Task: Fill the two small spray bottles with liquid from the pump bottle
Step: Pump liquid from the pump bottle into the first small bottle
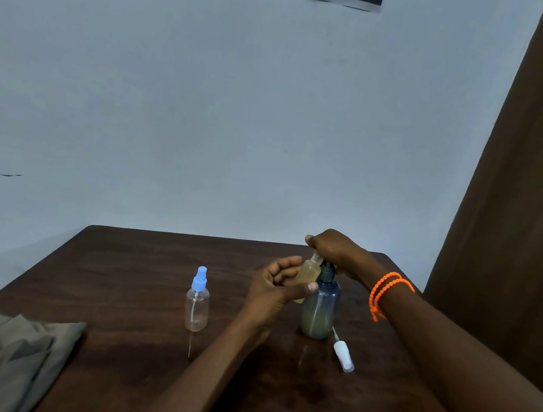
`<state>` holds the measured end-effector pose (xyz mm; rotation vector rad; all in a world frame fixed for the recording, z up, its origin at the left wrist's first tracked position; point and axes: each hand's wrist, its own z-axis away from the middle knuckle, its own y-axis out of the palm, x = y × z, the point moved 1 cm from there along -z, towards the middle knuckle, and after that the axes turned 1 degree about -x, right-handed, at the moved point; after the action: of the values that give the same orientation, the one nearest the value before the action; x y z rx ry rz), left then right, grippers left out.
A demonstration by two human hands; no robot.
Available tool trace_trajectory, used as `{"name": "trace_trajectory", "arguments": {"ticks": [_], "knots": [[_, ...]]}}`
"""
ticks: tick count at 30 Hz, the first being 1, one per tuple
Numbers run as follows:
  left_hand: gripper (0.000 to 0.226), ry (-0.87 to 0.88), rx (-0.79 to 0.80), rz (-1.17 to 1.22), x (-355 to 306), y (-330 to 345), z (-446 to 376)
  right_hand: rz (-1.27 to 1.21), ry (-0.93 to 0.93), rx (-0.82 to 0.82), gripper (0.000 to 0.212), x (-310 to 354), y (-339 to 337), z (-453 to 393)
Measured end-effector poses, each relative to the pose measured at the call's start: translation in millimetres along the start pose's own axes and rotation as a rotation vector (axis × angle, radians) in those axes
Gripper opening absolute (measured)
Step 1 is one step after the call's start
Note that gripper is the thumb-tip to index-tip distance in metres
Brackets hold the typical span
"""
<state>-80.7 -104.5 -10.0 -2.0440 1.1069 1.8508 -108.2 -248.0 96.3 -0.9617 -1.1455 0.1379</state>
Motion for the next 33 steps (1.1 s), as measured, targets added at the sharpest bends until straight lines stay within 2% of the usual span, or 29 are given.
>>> {"name": "trace_trajectory", "arguments": {"ticks": [9, 13, 17, 20, 25, 33], "knots": [[0.052, 0.011, -0.021, -0.111, 4, -13, -5, -0.053, 0.028, 0.074, 0.03, -6, -4, -2], [0.051, 0.022, -0.066, -0.277, 8, -23, -5, -0.059, 0.023, 0.074, 0.028, -8, -6, -1], [0.059, 0.036, -0.121, -0.499, 15, -29, 1, -0.066, 0.023, 0.061, 0.027, -7, -6, 2], [0.062, 0.025, -0.154, -0.572, 20, -34, 3, -0.098, 0.023, 0.059, 0.028, -6, -7, 4], [0.062, -0.015, -0.178, -0.598, 20, -40, 4, -0.208, -0.005, 0.079, 0.045, -7, -14, 9], [0.077, -0.047, -0.2, -0.565, 19, -42, 6, -0.352, -0.026, 0.121, 0.068, -7, -16, 15]]}}
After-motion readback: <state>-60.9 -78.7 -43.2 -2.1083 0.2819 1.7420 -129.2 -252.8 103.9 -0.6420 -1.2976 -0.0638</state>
